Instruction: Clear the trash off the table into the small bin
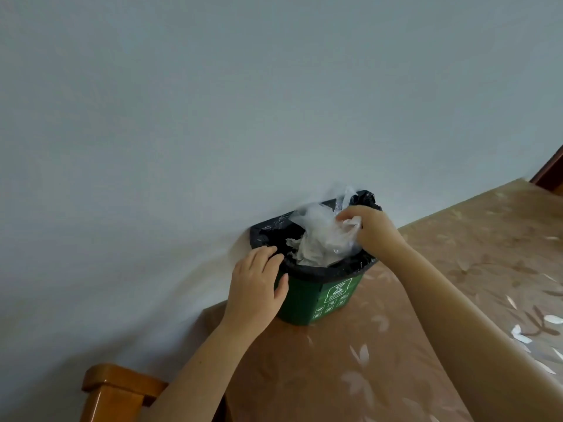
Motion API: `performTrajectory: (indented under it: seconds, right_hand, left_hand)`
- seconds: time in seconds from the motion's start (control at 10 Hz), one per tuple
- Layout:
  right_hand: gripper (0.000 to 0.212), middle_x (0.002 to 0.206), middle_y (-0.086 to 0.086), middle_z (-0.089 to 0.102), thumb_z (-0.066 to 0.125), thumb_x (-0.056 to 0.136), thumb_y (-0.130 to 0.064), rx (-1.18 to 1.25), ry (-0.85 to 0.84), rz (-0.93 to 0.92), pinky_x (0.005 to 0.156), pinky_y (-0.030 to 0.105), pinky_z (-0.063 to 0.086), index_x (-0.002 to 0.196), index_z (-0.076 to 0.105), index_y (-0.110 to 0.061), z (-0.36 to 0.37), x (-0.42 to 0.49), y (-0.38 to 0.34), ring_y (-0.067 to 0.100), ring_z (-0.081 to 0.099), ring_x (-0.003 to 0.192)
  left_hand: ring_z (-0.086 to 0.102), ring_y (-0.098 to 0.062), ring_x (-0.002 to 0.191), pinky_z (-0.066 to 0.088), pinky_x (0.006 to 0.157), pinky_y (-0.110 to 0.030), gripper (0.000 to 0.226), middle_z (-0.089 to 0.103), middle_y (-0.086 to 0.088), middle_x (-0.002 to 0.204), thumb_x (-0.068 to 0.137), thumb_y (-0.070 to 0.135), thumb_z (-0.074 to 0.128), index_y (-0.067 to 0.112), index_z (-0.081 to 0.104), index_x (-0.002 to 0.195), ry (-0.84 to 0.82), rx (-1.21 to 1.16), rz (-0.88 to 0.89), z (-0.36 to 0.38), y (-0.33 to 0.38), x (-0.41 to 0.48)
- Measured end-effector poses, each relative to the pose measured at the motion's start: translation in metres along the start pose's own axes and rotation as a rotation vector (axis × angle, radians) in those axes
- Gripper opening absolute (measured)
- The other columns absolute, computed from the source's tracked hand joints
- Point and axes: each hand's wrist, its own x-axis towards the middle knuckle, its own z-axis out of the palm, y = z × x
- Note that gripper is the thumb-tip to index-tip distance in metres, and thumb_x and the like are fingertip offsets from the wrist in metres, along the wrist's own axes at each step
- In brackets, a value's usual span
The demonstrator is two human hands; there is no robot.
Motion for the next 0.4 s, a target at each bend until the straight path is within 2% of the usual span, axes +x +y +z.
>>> performTrajectory:
  seconds: [0.1,0.2,0.3,0.4]
  right_hand:
    - [0.033,0.092,0.004,0.062,0.045,0.084,0.004,-0.112,-0.158,-0.056,0.059,0.017,0.039,0.101,0.067,-0.014,0.015,0.005,0.009,0.009,0.050,0.062]
    - [0.020,0.105,0.003,0.066,0.054,0.088,-0.009,-0.111,-0.276,-0.094,0.080,0.018,0.042,0.103,0.067,-0.015,0.022,0.002,0.013,0.010,0.056,0.086]
    - [0.021,0.109,0.001,0.066,0.053,0.089,-0.011,-0.046,-0.250,-0.081,0.085,0.022,0.041,0.106,0.066,-0.017,0.019,-0.002,0.017,0.012,0.057,0.094]
    - [0.020,0.103,0.000,0.067,0.054,0.089,-0.015,0.041,-0.116,-0.064,0.081,0.022,0.042,0.105,0.065,-0.019,0.012,-0.020,0.015,0.011,0.057,0.091]
  left_hand:
    - [0.056,-0.025,0.106,0.046,0.088,-0.038,0.038,0.063,-0.009,0.111,0.085,0.029,0.043,0.006,0.064,0.107,0.030,-0.012,0.004,0.002,0.001,-0.002]
    - [0.055,-0.024,0.107,0.046,0.088,-0.038,0.038,0.063,-0.009,0.113,0.086,0.029,0.043,0.006,0.064,0.108,0.028,-0.021,0.003,0.001,0.002,-0.004]
    - [0.056,-0.025,0.106,0.047,0.088,-0.039,0.037,0.063,-0.010,0.112,0.086,0.028,0.044,0.005,0.064,0.108,0.047,-0.022,0.013,0.000,0.001,-0.008]
    - [0.057,-0.025,0.105,0.047,0.087,-0.039,0.037,0.063,-0.010,0.112,0.086,0.028,0.043,0.005,0.064,0.108,0.056,-0.031,0.009,-0.008,0.006,-0.013]
